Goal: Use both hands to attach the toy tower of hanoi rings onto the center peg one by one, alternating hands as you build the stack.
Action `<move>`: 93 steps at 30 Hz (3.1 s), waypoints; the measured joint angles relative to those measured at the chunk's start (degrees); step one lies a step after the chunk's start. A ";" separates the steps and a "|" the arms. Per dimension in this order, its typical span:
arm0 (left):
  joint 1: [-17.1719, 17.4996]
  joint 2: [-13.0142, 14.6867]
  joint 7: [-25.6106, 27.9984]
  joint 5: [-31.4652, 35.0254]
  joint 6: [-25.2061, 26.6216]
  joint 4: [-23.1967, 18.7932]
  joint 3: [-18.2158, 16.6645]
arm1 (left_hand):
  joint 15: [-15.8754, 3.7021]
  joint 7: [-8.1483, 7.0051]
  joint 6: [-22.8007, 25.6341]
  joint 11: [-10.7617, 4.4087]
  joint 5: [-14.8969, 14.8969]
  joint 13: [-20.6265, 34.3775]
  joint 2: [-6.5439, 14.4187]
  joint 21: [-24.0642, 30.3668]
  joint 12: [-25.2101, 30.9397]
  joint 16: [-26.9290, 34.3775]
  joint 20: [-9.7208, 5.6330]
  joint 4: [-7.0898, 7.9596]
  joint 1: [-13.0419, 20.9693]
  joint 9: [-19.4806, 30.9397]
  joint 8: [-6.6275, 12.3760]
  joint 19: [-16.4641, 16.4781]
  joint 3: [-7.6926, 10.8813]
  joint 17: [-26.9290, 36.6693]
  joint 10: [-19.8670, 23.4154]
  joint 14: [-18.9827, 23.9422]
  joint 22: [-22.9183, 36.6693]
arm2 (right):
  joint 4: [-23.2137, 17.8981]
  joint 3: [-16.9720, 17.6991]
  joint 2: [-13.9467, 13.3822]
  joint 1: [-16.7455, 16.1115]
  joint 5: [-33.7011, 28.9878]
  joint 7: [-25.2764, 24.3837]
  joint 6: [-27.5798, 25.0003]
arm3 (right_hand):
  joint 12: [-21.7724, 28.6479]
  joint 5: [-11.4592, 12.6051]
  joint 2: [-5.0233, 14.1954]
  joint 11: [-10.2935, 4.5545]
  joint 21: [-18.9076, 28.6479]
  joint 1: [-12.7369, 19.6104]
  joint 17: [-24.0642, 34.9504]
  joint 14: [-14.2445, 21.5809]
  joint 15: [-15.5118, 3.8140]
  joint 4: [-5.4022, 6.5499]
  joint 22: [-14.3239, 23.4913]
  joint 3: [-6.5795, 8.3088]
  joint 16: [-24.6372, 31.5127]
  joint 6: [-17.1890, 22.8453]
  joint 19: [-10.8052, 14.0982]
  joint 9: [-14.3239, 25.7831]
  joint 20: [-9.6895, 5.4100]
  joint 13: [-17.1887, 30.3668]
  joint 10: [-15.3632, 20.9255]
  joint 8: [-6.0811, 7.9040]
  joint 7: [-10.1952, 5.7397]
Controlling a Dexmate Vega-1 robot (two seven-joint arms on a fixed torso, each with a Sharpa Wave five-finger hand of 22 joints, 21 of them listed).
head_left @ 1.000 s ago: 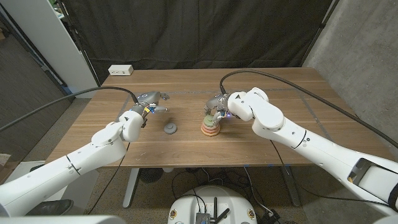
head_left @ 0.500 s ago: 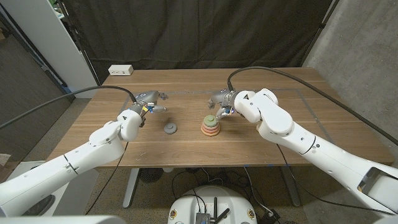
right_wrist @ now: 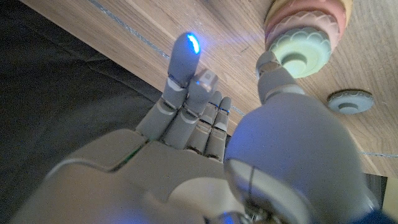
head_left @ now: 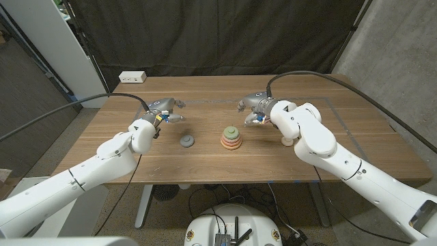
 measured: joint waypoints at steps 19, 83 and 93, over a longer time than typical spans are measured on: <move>-0.01 -2.30 1.97 -0.32 3.21 -2.42 0.92 | 0.00 -0.18 0.18 -0.13 -0.48 -0.30 0.00 0.44 0.00 0.28 0.00 0.16 0.00 0.01 0.00 0.00 -0.16 -0.53 0.13 0.00 -0.15 | -1.05 7.84 -6.08 -8.80 5.41 -15.11 -3.54 | 0.34 0.00 0.29 0.13 0.00 0.29 0.47 0.64 0.04 0.23 0.03 0.43 0.65 1.38 0.73 0.01 -0.09 0.01 1.57 0.58 -0.41; -5.65 0.79 -7.97 4.77 7.86 -5.90 4.71 | 0.11 -0.91 -0.75 0.48 -1.15 -1.89 -0.61 -0.34 -0.78 -0.17 0.01 -0.08 -1.06 -0.04 -0.42 0.00 -0.87 -1.99 -3.02 0.11 -0.56 | 6.54 9.19 -10.34 -14.69 22.45 -48.30 -7.52 | 0.34 0.40 0.92 0.75 0.44 -0.34 0.73 1.34 0.08 0.26 -0.13 1.18 1.28 4.03 1.03 -0.01 0.22 -0.26 3.83 1.15 -0.40; -6.40 2.55 -12.65 4.59 9.20 -8.54 4.72 | 0.09 -0.92 -2.37 0.91 -1.15 -2.36 -0.84 -0.90 -1.19 -0.88 0.22 -0.08 -1.29 -0.27 -0.42 -0.21 -0.87 -3.08 -5.51 -0.31 -0.52 | 6.26 8.38 -10.81 -14.46 23.33 -48.94 -8.78 | 0.34 0.40 1.28 0.55 0.44 -0.70 0.72 1.33 0.08 0.45 -0.12 1.37 1.28 4.50 1.03 -0.01 0.22 -0.26 4.03 1.17 -0.28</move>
